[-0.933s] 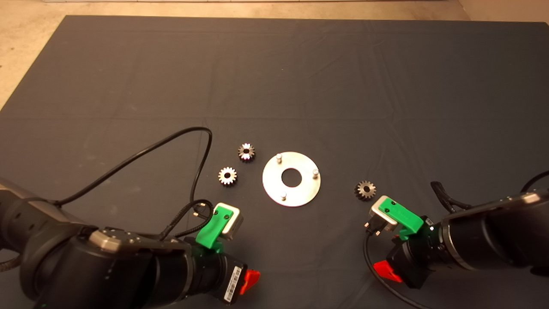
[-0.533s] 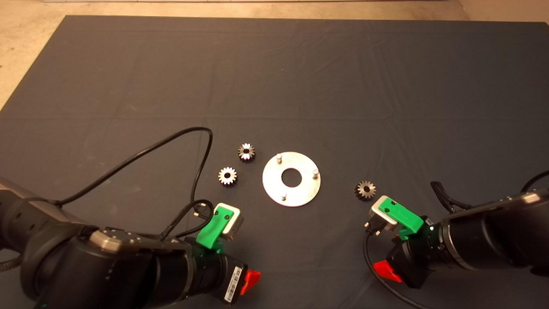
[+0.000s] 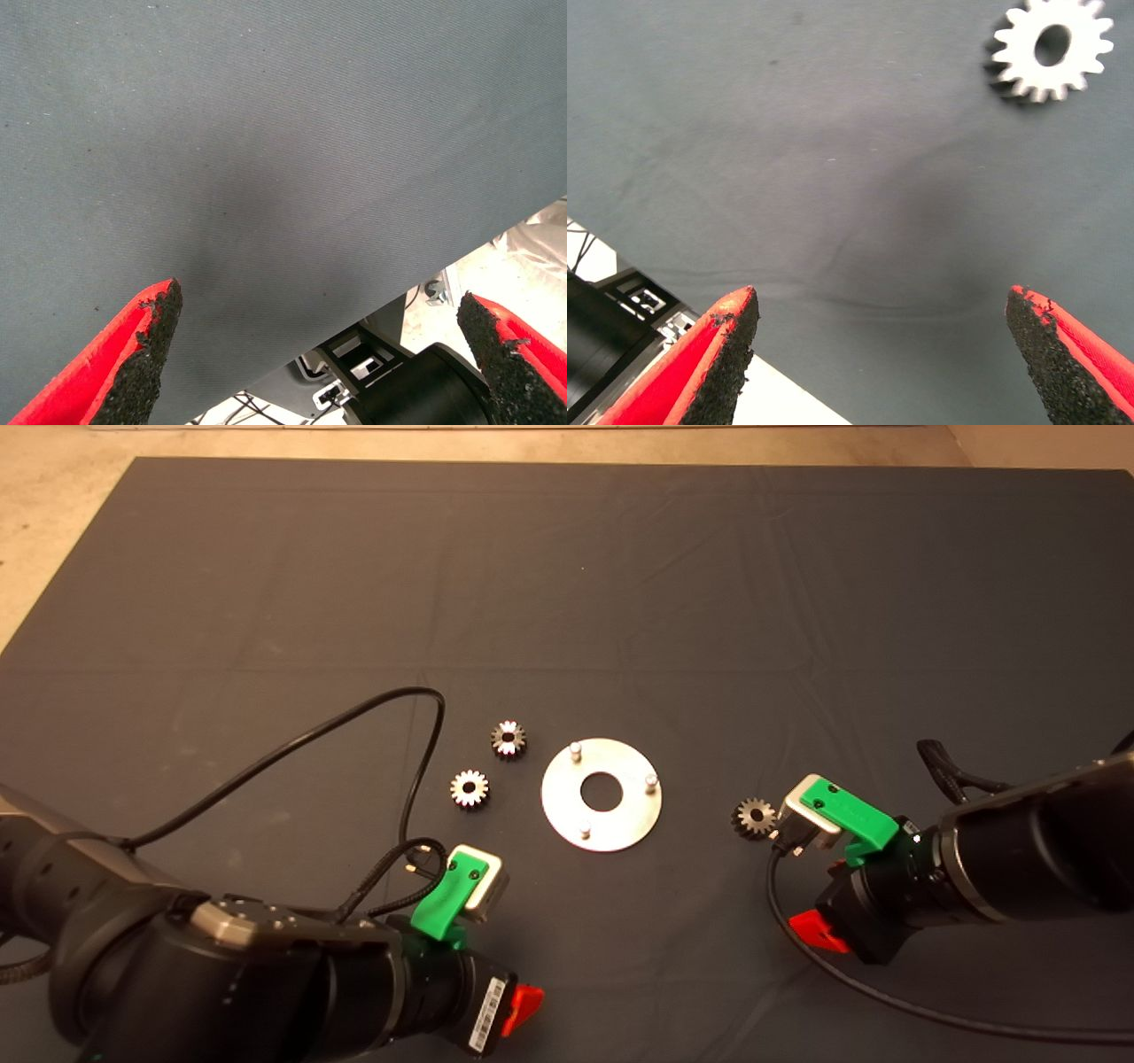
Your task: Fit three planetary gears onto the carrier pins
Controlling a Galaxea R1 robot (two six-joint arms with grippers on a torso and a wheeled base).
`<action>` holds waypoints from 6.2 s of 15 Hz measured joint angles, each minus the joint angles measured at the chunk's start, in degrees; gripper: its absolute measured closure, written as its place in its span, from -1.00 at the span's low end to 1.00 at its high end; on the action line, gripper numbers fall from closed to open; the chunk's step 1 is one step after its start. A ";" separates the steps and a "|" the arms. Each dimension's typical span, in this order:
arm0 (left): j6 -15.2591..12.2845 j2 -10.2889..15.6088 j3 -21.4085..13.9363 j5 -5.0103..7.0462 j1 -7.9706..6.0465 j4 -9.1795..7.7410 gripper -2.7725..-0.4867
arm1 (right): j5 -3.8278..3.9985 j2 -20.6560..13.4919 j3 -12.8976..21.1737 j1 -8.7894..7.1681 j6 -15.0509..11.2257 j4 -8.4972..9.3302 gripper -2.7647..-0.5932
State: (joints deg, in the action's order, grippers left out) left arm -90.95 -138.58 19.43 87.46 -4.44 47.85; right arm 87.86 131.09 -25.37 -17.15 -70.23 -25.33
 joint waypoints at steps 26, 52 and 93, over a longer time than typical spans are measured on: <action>0.02 -1.30 0.00 0.00 0.00 0.33 -0.51 | -0.12 2.40 -18.94 1.98 10.18 0.47 -0.35; 0.05 -1.28 0.00 0.02 0.00 0.39 -0.51 | -0.15 8.60 -25.82 4.28 10.18 -0.88 0.08; 0.05 -1.24 0.00 0.02 0.01 0.85 -0.51 | -0.10 11.33 -20.75 -2.41 9.73 -2.64 0.65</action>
State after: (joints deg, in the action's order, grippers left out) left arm -90.91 -139.83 19.43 87.48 -4.43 48.70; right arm 87.76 142.42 -46.12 -19.56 -60.50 -27.97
